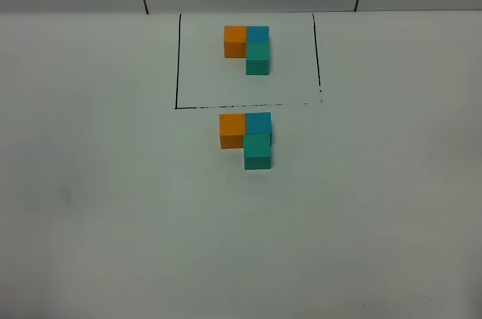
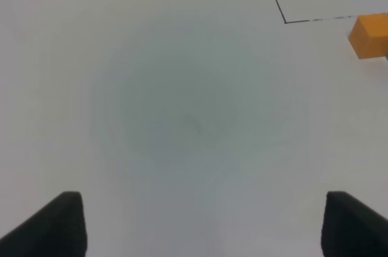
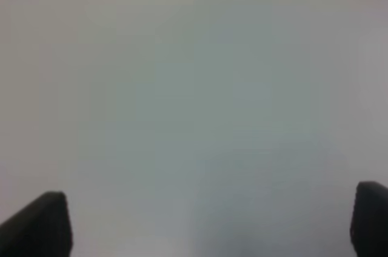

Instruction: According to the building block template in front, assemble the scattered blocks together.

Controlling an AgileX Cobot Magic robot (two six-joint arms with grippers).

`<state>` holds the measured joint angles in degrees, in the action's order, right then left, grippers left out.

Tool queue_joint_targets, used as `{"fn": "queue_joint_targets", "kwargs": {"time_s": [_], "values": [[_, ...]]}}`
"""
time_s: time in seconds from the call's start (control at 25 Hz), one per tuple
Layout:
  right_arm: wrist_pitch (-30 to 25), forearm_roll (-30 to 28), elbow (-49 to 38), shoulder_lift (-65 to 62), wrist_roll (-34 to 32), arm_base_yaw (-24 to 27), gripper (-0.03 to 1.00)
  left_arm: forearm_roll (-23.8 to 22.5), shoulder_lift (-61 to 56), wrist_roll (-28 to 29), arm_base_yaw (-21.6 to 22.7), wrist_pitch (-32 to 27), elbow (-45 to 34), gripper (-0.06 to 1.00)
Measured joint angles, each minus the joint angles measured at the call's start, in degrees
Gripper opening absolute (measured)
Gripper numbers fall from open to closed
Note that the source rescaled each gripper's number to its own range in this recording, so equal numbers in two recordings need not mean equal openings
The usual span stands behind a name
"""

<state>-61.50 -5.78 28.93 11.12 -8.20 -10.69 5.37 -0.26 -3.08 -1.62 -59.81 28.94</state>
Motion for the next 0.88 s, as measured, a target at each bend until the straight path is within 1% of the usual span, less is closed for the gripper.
{"fn": "queue_joint_targets", "kwargs": {"time_s": [0.2,0.36,0.6,0.88], "values": [[0.2,3.4,-0.2,-2.3,4.6,0.0,0.84,0.0,0.0,0.0,0.0,0.0,0.0,0.76],[0.5,5.8,-0.3,-4.4,5.9,0.0,0.81,0.0,0.0,0.0,0.0,0.0,0.0,0.76],[0.6,6.2,-0.3,-10.9,6.1,0.0,0.79,0.0,0.0,0.0,0.0,0.0,0.0,0.76],[0.6,6.2,-0.3,-11.4,6.2,0.0,0.79,0.0,0.0,0.0,0.0,0.0,0.0,0.76]]}}
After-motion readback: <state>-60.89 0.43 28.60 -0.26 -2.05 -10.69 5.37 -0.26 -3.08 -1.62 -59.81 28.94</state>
